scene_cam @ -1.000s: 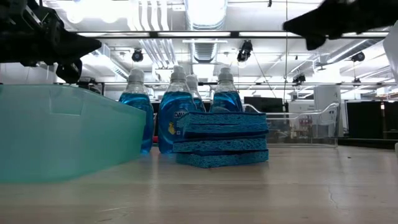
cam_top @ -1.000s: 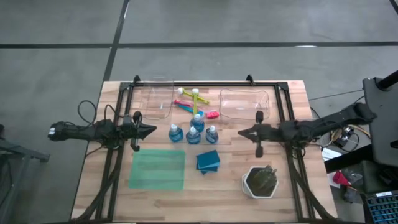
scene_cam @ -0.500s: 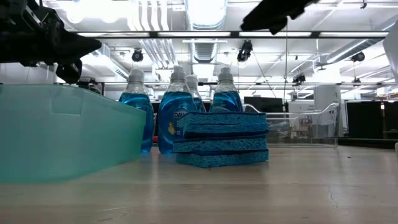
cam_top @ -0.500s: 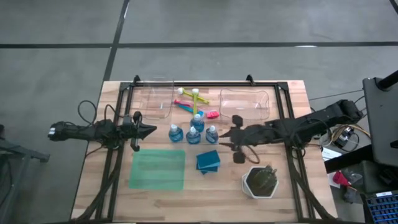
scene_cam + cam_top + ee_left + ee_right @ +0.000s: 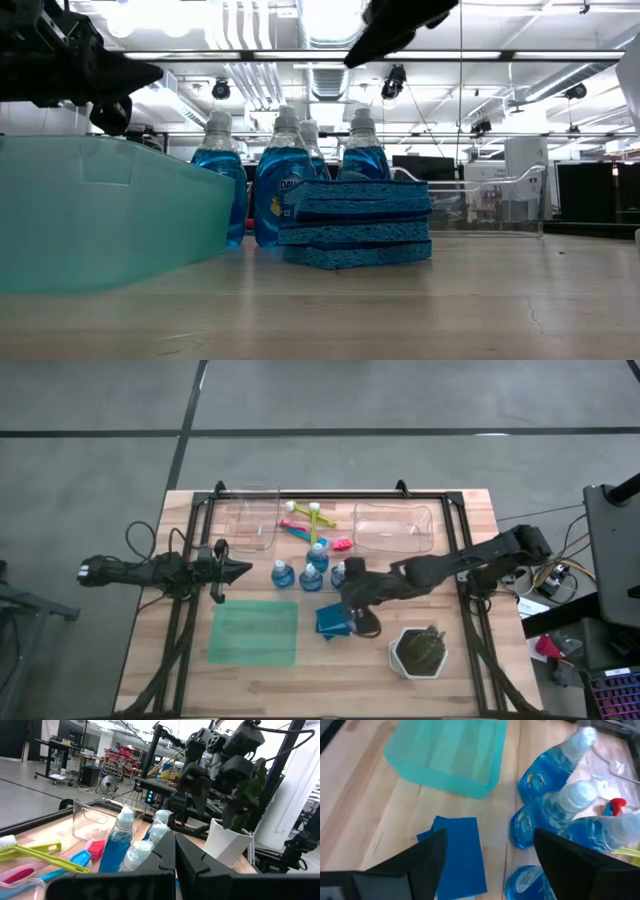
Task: Pick & Place Kitchen Sink Supplies
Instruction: Put the blue sponge into the right transparent bin
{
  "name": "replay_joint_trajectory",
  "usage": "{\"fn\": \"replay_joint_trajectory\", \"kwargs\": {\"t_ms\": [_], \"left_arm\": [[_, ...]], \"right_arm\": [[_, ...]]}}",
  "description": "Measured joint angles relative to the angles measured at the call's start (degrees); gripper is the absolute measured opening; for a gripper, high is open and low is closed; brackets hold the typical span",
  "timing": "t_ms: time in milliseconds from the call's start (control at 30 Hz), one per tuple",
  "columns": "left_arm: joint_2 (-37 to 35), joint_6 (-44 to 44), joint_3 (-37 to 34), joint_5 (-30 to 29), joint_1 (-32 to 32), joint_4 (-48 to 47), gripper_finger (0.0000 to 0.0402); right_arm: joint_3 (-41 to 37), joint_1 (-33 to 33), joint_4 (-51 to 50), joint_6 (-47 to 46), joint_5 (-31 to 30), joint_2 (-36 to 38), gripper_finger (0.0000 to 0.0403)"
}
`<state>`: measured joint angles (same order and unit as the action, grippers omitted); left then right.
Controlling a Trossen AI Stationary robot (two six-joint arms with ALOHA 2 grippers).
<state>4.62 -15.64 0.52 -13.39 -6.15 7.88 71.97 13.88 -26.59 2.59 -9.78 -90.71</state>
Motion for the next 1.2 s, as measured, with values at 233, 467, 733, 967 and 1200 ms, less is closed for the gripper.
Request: {"fn": "replay_joint_trajectory", "kwargs": {"t_ms": [233, 467, 733, 967, 1200], "left_arm": [[0.0, 0.0, 0.0, 0.0, 0.0, -0.4, 0.0000], [0.0, 0.0, 0.0, 0.0, 0.0, -0.4, 0.0000], [0.0, 0.0, 0.0, 0.0, 0.0, -0.4, 0.0000], [0.0, 0.0, 0.0, 0.0, 0.0, -0.8, 0.0000], [0.0, 0.0, 0.0, 0.0, 0.0, -0.9, 0.0000]], "right_arm": [[5.1, 0.1, -0.8, 1.1, 2.6, -6.7, 0.0315], [6.9, 0.2, -4.1, 1.4, 5.1, -10.8, 0.0310], [6.8, 0.4, -5.5, 0.4, 5.9, -13.8, 0.0319], [7.1, 0.2, -5.4, -0.6, 5.5, -16.8, 0.0341], [7.1, -0.1, -5.7, -0.9, 5.1, -18.5, 0.0359]]}}
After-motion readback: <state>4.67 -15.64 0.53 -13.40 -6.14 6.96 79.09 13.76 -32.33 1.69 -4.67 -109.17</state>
